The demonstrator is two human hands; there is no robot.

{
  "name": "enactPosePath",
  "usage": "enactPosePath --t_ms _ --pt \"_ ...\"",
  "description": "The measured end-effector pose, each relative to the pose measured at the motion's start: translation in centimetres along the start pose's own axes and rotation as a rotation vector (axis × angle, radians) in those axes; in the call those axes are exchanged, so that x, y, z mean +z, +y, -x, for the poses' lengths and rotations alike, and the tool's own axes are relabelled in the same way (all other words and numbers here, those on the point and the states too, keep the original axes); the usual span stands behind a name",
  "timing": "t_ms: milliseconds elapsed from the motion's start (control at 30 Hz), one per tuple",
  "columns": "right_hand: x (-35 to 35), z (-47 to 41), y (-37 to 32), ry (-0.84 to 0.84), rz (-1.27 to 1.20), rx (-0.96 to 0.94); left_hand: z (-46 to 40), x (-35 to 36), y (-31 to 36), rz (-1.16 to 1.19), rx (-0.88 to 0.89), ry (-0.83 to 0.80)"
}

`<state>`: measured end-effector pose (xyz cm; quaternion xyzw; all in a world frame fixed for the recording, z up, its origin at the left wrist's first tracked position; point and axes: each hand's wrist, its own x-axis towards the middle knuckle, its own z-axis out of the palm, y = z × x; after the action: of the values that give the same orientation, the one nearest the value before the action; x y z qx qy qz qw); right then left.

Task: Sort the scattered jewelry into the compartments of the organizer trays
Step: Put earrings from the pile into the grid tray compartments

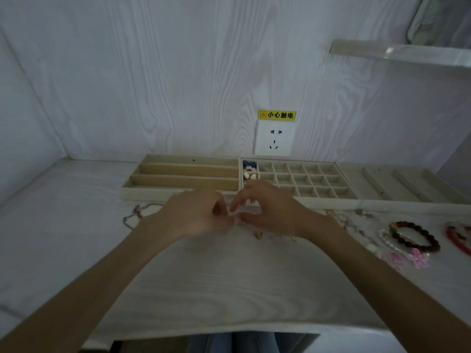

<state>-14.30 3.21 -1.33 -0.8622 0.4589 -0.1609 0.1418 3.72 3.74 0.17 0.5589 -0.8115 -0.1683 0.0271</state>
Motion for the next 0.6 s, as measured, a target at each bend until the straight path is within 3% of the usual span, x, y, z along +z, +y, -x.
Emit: enactPosePath --t_ms 233,367,467,600 --pt "-0.1 0.5 -0.2 0.025 0.066 0.011 0.3 1.2 0.3 -0.097 -0.002 0.085" --pt "-0.7 0.7 0.2 0.052 -0.053 0.033 0.7 0.0 0.6 -0.145 0.060 0.113" --pt "-2.5 0.3 -0.5 0.016 -0.294 0.133 1.0 -1.9 1.2 -0.123 0.115 0.162" --pt "-6.0 0.4 -0.8 -0.224 -0.884 0.334 0.7 -4.5 2.5 -0.034 0.184 0.224"
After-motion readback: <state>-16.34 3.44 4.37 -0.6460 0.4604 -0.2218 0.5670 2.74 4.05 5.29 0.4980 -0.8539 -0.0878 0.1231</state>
